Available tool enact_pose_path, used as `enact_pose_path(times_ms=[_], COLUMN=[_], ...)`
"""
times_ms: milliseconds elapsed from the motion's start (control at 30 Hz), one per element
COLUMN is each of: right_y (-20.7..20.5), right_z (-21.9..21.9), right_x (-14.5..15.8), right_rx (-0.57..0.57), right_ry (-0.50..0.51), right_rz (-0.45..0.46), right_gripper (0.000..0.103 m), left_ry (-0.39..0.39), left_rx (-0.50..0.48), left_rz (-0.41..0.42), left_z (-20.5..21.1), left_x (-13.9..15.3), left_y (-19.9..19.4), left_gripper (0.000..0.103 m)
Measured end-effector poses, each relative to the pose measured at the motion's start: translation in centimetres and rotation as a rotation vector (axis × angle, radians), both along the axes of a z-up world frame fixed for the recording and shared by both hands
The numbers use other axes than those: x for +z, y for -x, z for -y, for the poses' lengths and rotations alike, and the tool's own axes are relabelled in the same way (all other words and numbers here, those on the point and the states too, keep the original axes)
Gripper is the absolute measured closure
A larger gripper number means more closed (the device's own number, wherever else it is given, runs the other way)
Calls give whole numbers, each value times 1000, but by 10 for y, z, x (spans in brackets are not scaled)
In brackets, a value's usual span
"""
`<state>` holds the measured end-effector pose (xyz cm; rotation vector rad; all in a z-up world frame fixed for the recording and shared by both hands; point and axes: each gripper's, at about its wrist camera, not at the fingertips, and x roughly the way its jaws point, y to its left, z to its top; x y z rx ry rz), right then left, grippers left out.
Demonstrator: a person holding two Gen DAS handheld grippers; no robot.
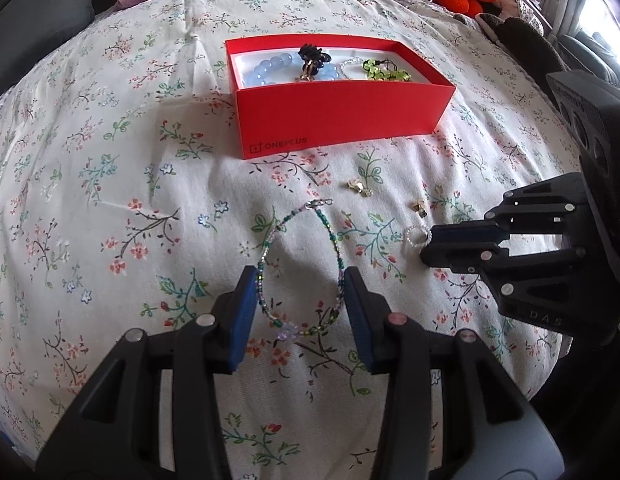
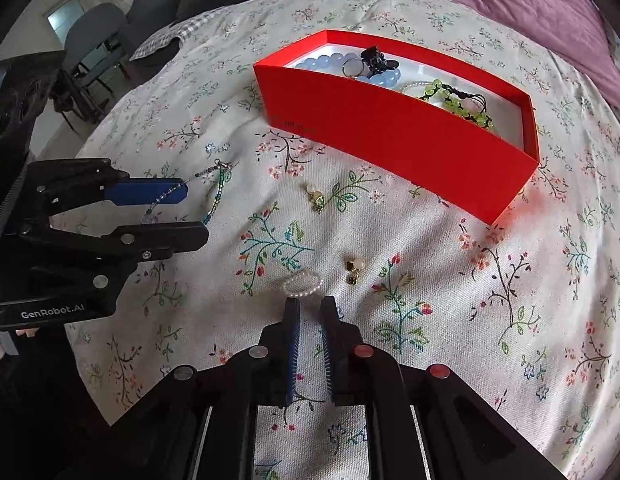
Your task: Organize jewelry
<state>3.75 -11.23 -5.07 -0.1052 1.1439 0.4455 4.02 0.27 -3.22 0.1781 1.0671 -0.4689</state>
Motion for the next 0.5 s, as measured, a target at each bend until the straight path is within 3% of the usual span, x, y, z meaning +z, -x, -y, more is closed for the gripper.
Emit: enact_pose_path(times_ms=[500], right_y=[-6], right_z=[-4], right_x=[-2], right_rx=[-8], right_ry=[-28], right_rz=[-5], right_gripper=[82], left_ry=[3], left_rx=[4], left_rz=[-6], left_z=[-2], left_x=[-1], left_y=[1], left_gripper=[58])
